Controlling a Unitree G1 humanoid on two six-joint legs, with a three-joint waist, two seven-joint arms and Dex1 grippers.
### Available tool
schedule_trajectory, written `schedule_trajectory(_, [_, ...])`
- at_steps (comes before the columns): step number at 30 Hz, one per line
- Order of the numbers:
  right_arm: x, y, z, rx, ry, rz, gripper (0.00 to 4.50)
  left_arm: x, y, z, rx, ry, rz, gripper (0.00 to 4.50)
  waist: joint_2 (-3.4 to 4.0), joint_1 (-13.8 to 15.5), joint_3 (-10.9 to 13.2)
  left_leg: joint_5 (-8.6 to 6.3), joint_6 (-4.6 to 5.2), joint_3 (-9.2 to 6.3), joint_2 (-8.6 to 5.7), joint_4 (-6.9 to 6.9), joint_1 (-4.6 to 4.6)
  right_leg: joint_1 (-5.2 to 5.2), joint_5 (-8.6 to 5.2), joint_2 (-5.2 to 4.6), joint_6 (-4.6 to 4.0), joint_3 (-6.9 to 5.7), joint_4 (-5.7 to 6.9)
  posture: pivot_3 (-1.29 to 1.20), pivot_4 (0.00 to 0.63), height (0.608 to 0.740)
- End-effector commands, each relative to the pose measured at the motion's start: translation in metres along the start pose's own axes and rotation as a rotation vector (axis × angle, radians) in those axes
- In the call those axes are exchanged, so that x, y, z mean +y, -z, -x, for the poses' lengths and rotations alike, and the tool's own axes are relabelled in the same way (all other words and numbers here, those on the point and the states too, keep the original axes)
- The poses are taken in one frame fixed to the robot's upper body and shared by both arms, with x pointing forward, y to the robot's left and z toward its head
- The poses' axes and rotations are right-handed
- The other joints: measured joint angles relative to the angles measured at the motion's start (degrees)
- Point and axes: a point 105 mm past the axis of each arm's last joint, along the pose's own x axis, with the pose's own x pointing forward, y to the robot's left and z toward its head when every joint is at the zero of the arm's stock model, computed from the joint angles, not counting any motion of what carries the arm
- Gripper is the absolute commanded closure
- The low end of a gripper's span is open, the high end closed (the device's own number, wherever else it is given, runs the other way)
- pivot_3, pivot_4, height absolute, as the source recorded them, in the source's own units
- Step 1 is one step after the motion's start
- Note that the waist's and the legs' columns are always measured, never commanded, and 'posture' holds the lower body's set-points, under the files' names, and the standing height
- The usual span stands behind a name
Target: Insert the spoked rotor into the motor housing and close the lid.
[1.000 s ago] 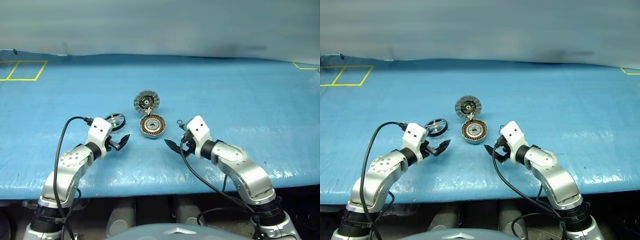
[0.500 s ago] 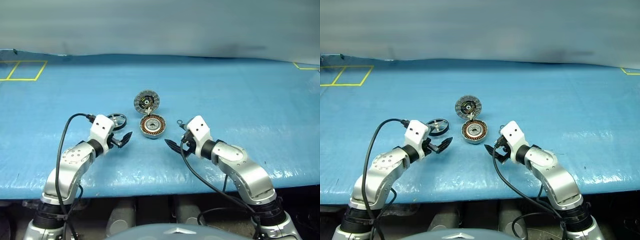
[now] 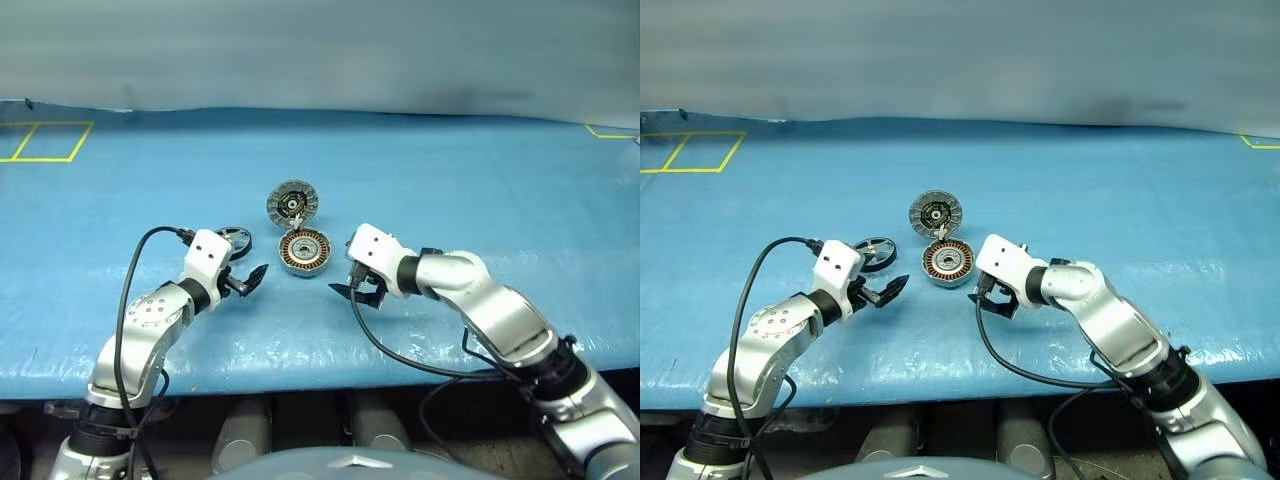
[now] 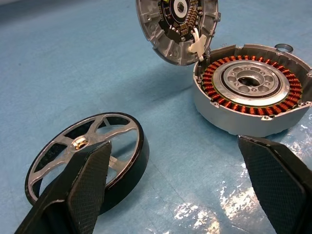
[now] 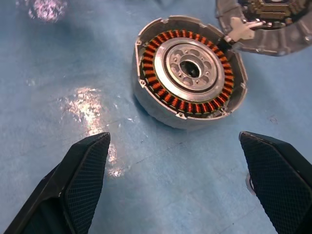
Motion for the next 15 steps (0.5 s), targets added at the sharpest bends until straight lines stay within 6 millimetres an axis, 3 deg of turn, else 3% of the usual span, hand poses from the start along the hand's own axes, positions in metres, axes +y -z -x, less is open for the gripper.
schedule_trajectory(1, [0.001, -0.023, -0.013, 0.018, -0.134, 0.205, 0.02, 0.002, -0.006, 0.005, -0.019, -0.018, -0.037, 0.0, 0.01, -0.16, 0.01, 0.0, 0.0, 0.0, 0.0, -0.01, 0.0, -0.02, 0.0, 0.0, 0.0, 0.01, 0.0, 0.0, 0.15, 0.74])
schedule_trajectory(7, [-0.008, -0.039, -0.031, 0.079, -0.191, 0.409, 0.02, 0.003, -0.004, 0.008, -0.016, -0.042, -0.051, 0.0, 0.0, 0.02, 0.01, 0.0, -0.01, -0.03, -0.01, -0.11, 0.0, -0.04, 0.0, 0.0, 0.0, -0.02, -0.03, 0.0, 0.15, 0.74])
schedule_trajectory(15, [-0.013, -0.049, -0.047, 0.084, -0.243, 0.467, 0.02, -0.005, -0.004, 0.014, -0.038, -0.012, -0.051, 0.0, 0.0, -0.04, 0.01, 0.0, -0.02, -0.03, 0.0, -0.1, 0.03, -0.04, 0.0, 0.01, 0.0, -0.01, 0.03, 0.0, 0.15, 0.74])
